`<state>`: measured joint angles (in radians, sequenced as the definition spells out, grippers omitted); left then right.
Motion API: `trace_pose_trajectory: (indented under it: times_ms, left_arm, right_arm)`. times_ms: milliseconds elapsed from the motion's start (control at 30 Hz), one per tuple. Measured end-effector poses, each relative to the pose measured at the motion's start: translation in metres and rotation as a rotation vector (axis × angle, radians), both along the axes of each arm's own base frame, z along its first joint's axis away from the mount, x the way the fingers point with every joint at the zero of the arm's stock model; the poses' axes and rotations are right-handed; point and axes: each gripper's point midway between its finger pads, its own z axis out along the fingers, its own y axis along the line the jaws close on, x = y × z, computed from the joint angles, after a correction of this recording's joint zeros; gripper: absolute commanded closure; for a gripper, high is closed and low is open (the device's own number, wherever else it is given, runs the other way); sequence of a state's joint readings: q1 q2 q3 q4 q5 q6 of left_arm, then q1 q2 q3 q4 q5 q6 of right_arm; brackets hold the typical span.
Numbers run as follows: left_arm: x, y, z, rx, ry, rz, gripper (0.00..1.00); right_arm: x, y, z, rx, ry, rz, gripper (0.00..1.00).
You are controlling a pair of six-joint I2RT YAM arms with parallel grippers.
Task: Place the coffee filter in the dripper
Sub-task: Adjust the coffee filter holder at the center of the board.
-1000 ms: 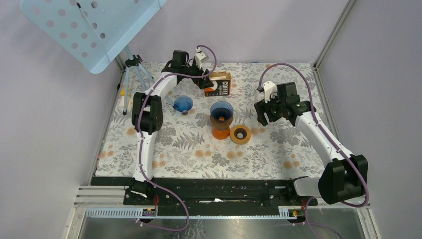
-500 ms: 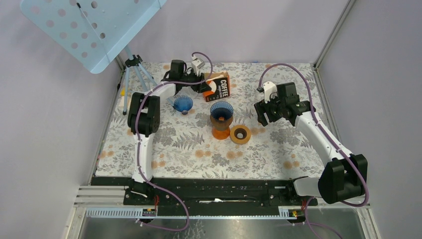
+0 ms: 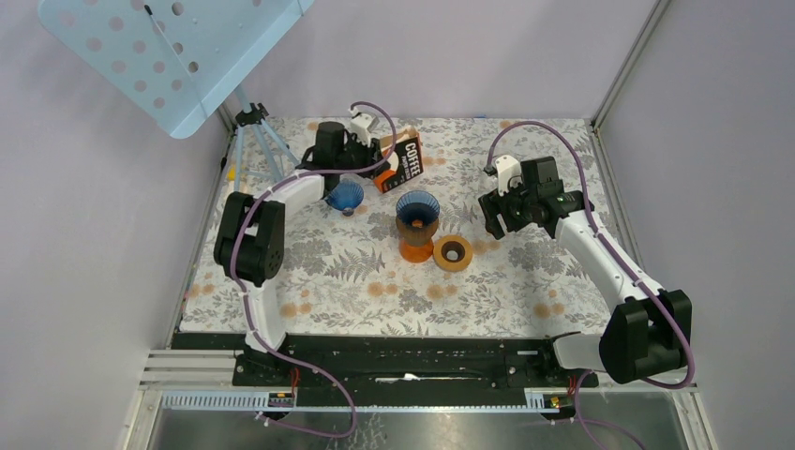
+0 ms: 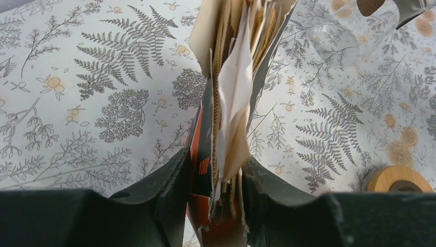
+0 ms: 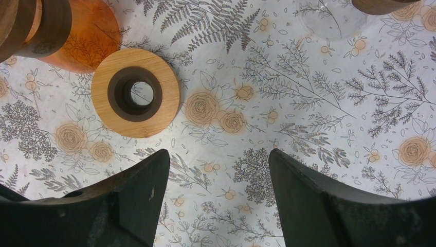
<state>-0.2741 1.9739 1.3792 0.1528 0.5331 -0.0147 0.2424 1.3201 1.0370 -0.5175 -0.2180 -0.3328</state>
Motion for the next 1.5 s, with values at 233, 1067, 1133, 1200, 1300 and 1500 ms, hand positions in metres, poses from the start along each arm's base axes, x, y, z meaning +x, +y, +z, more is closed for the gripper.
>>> trace_pose_trajectory:
  times_ms: [233,1067,1133,1200,1300,1500]
  left_arm:
    - [-0.012,-0.015,-0.001,0.034,0.016,0.114,0.64]
    - [-0.046,0.011,0.040,0.104,-0.036,0.189,0.30]
    - [-0.045,0.009,0.055,0.105,-0.063,0.170,0.38]
    - [-0.043,0.006,0.071,0.108,-0.083,0.145,0.44]
    - [-0.041,0.001,0.093,0.109,-0.098,0.108,0.52]
    - [-0.037,-0.006,0.105,0.122,-0.090,0.065,0.63]
  right_arm:
    - [0.000,0.000,0.000,0.000,0.001,0.000,0.22]
    - [-0.003,0.000,0.008,0.010,-0.028,0.001,0.21]
    - [-0.003,0.000,0.008,0.010,-0.028,0.002,0.21]
    - [-0.003,0.000,0.008,0.010,-0.028,0.002,0.21]
    - [-0.003,0.000,0.008,0.011,-0.029,0.002,0.21]
    - [-0.003,0.001,0.008,0.014,-0.030,0.004,0.22]
